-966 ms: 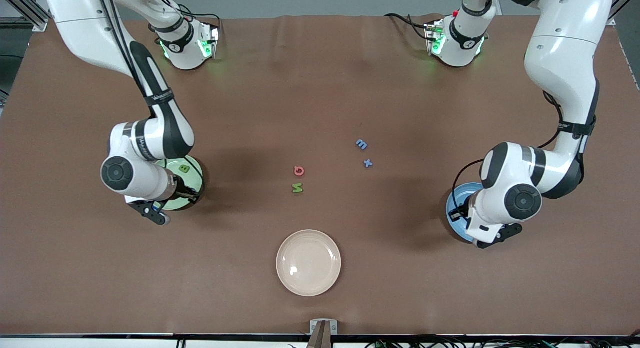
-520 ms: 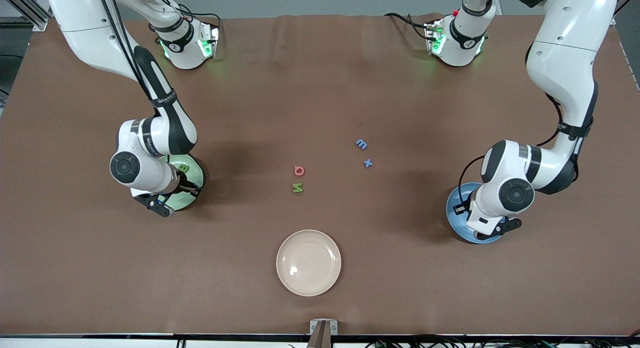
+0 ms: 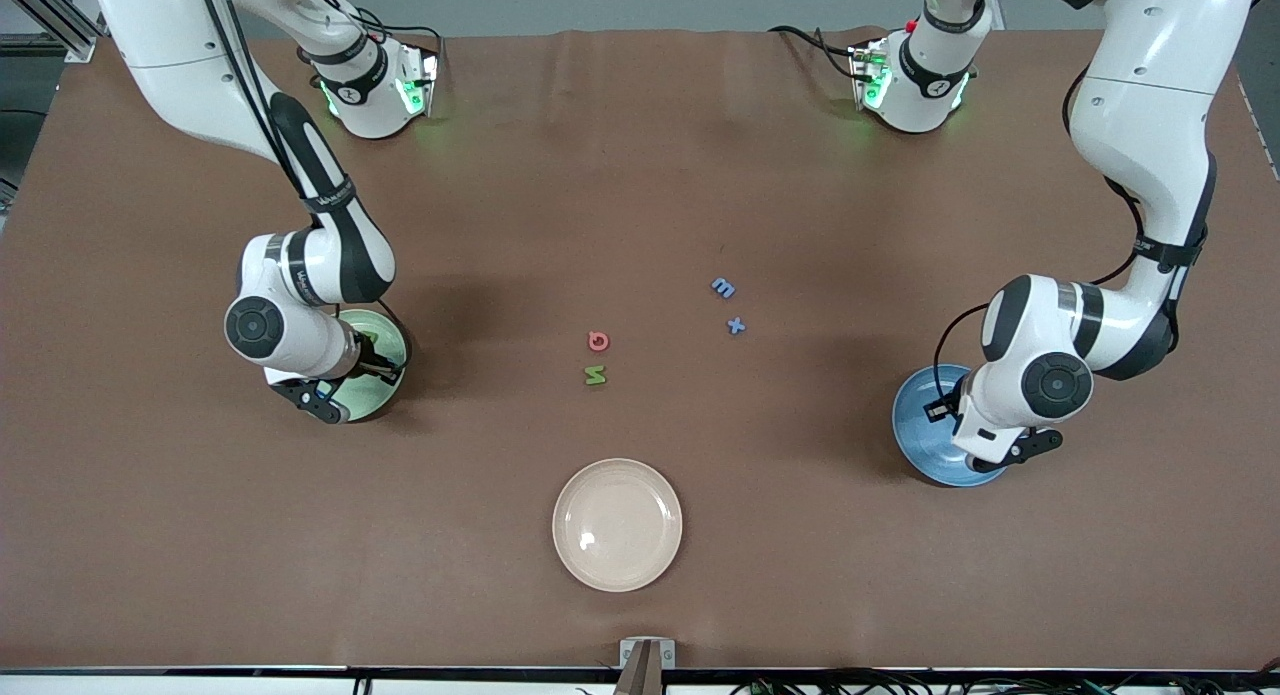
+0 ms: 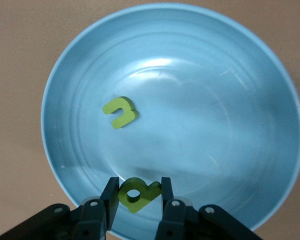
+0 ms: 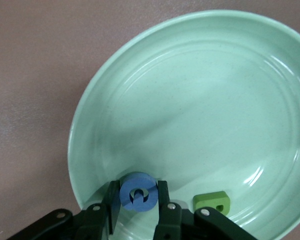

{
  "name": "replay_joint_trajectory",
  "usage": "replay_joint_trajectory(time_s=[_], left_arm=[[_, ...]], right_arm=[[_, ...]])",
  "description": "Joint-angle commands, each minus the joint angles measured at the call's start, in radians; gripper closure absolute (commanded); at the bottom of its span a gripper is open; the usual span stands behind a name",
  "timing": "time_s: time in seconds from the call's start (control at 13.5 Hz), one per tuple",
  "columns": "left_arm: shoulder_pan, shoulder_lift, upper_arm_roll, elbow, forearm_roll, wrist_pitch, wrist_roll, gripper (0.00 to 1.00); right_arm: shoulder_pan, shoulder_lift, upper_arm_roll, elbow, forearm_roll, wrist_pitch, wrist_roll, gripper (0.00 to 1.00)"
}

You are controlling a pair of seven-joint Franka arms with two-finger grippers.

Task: Sort upper and lower case letters into plates
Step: 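Drop the C into the green plate while the left drops d into blue, then reach the right gripper to the green N while the left reaches blue x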

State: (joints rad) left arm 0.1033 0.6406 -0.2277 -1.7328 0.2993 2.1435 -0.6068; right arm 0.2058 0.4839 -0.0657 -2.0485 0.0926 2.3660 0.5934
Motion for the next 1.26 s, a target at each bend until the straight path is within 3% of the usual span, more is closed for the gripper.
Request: replay_joint_trajectory(time_s=[0.0,0.22,0.37,0.45,0.52,0.59,0.89,1.19], left_arm=[[0.035,-0.045,-0.004,-0.047,0.021,0.015,0.063,0.87],[0.075,-0.035,-0.008,-0.044,0.083,0.038,0.090,0.87],[0.078,-0.027,-0.008,-0.044,0.087,0.056,0.091,0.85],[0.078,-0.025,-0.007,-0.042,0.087,0.056,0.091,0.73],[0.078,-0.025,-0.008,-0.042,0.087,0.056,0.091,0.33],[0.078,-0.027,-0.008,-0.042,0.086,0.056,0.087,0.00],[0.061,-0.061,-0.024,-0.037,0.075,0.041,0.065,0.00],[0.069,-0.102,-0.132,-0.044,0.041,0.006,-0.098,0.00]], right_arm=[[-0.040,-0.056,0.012,-0.036,-0.013,-0.002,-0.046,0.00],[-0.017,-0.076,0.015,0.075,-0.002,-0.169,-0.006,0.00],[0.051,-0.065,0.021,0.137,0.002,-0.191,0.159,0.00],[0.113,-0.061,0.021,0.155,0.007,-0.179,0.251,0.00],[0.169,-0.030,0.021,0.178,0.007,-0.138,0.347,0.00],[0.209,0.005,0.021,0.201,0.007,-0.092,0.421,0.00],[0.331,0.158,0.021,0.358,0.007,-0.057,0.681,0.00],[0.397,0.258,0.020,0.462,-0.005,-0.056,0.952,0.03]])
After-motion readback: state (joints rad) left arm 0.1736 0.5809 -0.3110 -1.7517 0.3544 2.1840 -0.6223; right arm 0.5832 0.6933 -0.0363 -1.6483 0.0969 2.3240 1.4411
